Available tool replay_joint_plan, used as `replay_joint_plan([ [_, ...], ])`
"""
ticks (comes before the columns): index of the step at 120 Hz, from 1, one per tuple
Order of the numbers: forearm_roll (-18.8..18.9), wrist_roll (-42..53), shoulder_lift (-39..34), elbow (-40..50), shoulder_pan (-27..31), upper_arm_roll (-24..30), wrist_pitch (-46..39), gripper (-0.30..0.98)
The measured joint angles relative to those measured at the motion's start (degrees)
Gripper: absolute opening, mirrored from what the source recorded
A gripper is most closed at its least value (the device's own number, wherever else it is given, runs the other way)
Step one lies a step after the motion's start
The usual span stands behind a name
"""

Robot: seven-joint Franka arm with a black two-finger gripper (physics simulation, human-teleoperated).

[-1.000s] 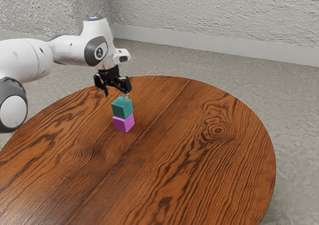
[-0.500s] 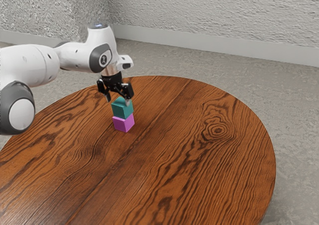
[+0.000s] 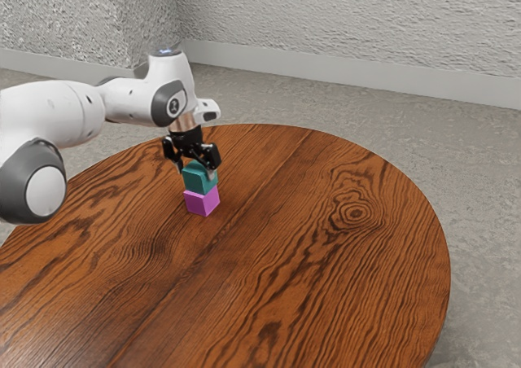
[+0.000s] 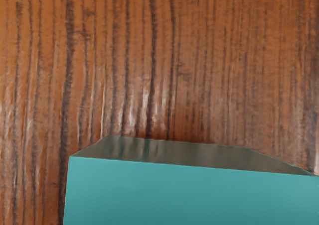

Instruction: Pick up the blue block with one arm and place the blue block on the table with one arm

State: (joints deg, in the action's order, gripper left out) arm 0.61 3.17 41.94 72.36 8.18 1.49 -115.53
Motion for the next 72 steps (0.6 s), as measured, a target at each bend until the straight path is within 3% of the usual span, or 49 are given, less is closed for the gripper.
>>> replay_joint_plan([
  [15, -0.1, 0.1, 0.4, -0.2, -0.1, 0.0, -0.1, 0.67],
  [53, -0.2, 0.1, 0.4, -0.3, -0.2, 0.0, -0.1, 0.46],
  [72, -0.2, 0.1, 0.4, -0.3, -0.3, 0.0, -0.1, 0.43],
])
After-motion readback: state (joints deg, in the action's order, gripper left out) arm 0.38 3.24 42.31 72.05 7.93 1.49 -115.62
